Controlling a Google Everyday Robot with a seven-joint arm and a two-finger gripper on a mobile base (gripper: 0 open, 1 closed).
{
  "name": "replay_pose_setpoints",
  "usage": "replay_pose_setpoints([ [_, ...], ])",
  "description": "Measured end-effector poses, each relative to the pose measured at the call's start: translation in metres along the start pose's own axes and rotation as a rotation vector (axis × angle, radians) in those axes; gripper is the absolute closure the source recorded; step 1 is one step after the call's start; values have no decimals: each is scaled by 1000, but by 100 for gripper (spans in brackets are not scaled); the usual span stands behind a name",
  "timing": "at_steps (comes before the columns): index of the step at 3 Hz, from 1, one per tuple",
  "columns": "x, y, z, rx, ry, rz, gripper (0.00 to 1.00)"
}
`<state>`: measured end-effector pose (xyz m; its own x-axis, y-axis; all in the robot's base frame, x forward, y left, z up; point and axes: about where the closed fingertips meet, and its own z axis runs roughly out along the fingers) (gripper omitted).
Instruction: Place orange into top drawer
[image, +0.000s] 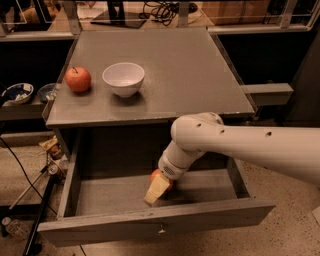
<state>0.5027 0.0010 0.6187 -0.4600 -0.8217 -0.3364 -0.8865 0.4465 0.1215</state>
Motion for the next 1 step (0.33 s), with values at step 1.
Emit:
replay_pose_setpoints([
  [1, 0, 0, 0, 0, 0, 0, 0],
])
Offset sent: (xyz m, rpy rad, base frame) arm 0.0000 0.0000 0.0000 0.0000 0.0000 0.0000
